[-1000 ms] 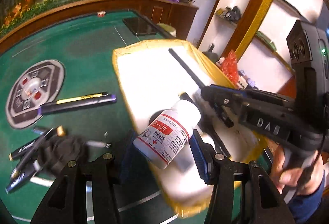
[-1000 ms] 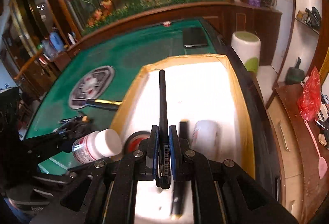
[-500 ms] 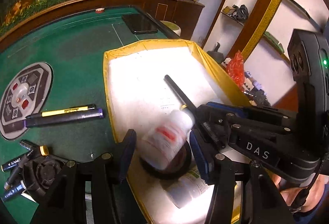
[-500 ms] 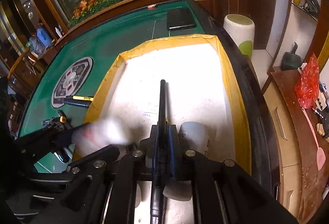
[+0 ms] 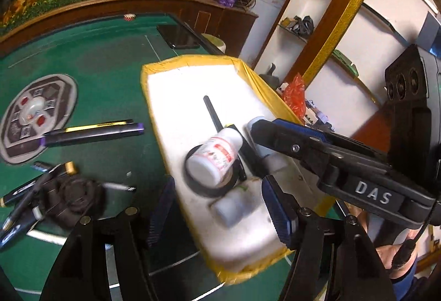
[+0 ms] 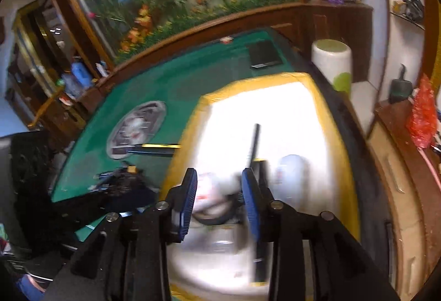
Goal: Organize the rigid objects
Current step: 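Move both tools back over the remaining markers on the table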
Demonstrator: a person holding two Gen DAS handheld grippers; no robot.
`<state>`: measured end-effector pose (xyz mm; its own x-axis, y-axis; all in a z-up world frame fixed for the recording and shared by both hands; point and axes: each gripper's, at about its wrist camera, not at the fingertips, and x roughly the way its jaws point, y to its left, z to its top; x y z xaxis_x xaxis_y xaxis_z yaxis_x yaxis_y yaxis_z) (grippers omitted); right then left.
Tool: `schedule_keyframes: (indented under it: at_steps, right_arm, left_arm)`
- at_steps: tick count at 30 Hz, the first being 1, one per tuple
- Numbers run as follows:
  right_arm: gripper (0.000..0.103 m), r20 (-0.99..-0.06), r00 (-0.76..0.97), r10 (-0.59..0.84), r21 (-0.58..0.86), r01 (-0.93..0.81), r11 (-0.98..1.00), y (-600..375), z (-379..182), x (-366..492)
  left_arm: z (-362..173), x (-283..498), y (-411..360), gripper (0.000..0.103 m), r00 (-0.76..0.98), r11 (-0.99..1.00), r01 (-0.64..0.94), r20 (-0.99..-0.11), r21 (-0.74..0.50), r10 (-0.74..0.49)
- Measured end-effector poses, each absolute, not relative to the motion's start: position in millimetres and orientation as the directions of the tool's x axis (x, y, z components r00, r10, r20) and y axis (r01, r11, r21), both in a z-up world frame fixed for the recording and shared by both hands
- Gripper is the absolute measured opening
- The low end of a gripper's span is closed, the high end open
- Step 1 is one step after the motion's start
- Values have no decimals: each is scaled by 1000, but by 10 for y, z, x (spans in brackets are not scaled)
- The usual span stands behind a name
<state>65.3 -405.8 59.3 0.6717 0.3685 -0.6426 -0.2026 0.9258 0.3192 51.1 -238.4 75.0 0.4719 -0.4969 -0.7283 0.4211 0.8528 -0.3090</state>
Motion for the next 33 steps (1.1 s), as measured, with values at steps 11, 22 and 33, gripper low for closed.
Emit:
schedule_keyframes:
  at_steps: [11,22,33]
  right_arm:
    - [41,-647,593,479,309,-371,876,-3253,619,530]
    - [41,-805,487,340,135,-408,903,-2478,477,1659]
    - [41,-899,369,237,128,-296,947,-2273,25,2176]
  left_arm:
    - [703,106,-1028,73,649,942,253,-684,-220,-334]
    - [303,127,-49,73,723,924,32,-630,-381,-284]
    - [340,67,-55,73,725,920,79,-612,-383,-317]
